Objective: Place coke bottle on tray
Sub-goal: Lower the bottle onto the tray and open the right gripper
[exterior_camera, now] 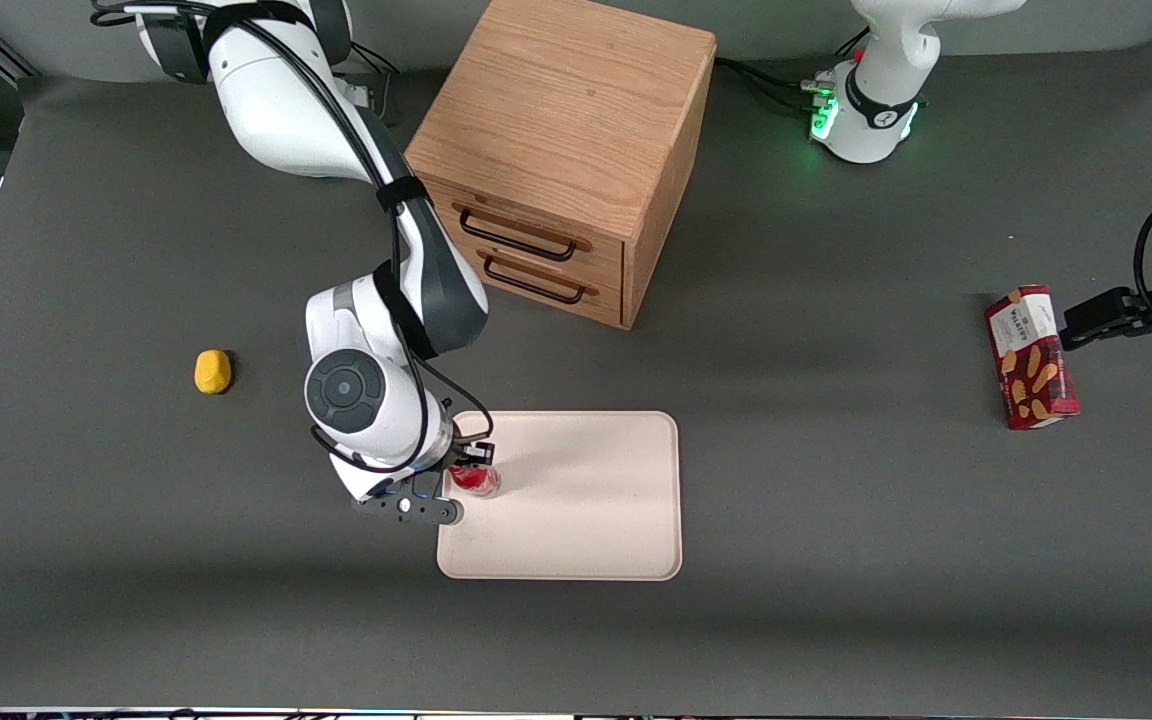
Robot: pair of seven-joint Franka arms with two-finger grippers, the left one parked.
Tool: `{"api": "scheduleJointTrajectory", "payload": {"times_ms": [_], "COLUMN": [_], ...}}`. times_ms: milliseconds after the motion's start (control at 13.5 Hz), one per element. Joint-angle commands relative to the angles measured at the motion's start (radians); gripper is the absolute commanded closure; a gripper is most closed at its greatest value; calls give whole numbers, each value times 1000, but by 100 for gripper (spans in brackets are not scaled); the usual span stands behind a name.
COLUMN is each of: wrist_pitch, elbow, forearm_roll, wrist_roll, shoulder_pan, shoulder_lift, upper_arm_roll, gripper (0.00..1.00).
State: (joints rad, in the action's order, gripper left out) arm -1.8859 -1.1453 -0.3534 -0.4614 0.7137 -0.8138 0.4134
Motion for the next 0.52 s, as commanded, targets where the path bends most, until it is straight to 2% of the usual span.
{"api": "scheduleJointTrajectory", "payload": {"times_ms": [0,148,222,370,443], "wrist_pitch": [-15,-15,-15,-15,-15], "elbow": [-8,-8,-7,-7,-7], "forearm_roll": [-15,-15,-15,-15,-15], "wrist_roll": [-8,-13,-22,-25,-25], "shoulder_pan": [10,10,10,10,10], "shoulder_lift": [7,5,5,5,5], "upper_arm_roll": [7,7,7,7,7], "gripper": [100,100,79,4,0]}}
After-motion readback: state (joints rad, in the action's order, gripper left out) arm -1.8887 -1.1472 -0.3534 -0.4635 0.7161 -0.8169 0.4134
